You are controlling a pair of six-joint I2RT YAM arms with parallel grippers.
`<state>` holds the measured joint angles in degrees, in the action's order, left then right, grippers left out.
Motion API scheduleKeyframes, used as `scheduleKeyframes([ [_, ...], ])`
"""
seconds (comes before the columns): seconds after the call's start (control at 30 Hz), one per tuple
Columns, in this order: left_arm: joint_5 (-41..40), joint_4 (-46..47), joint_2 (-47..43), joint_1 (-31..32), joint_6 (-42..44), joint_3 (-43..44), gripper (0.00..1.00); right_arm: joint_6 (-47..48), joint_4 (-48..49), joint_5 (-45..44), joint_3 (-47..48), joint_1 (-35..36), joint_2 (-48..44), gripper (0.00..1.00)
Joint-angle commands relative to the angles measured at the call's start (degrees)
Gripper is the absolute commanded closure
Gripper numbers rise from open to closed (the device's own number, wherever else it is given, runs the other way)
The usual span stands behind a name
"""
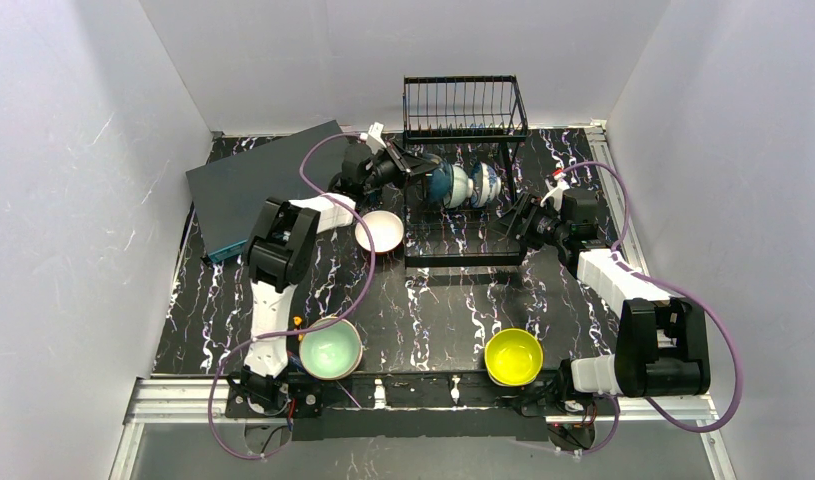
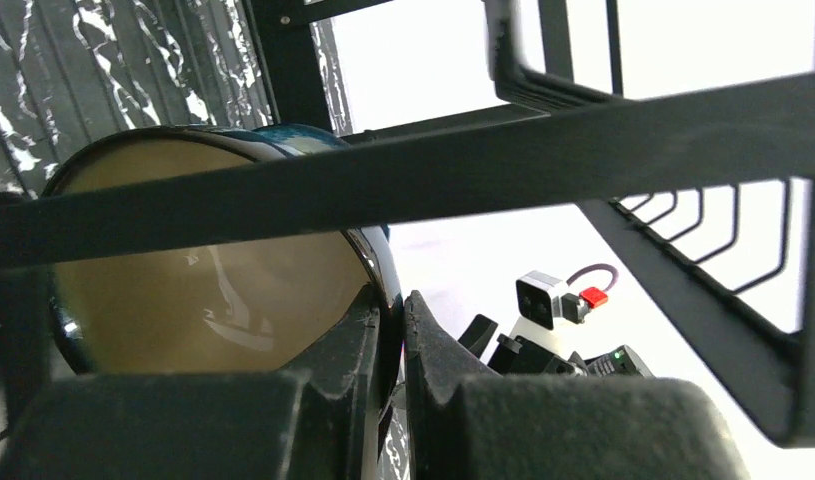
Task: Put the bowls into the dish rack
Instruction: Place the bowl in the dish rack.
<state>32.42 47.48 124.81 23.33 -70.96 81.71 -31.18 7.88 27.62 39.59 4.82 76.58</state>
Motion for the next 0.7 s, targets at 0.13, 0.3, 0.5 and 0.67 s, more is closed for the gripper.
scheduleKeyframes([
  [0.13, 0.37, 10.85, 1.51, -0.99, -5.23, 1.38, 1.0, 0.15, 2.4, 0.85, 0.4, -0.39, 0.11, 0.28],
  [0.3, 0.56, 11.2, 2.42, -1.08, -5.65, 0.97, 1.0, -0.01, 2.65, 0.94, 0.42, -0.42, 0.25, 0.28],
  [0.5, -0.68, 12.97, 2.8, -1.44, -6.78, -1.61, 1.0, -0.02, 2.8, 1.03, 0.52, -0.41, 0.42, 0.28],
  [0.67, -0.84, 11.83, 2.17, -1.68, -5.98, -2.81, 1.0, -0.07, 2.76, 1.06, 0.51, -0.38, 0.42, 0.27],
])
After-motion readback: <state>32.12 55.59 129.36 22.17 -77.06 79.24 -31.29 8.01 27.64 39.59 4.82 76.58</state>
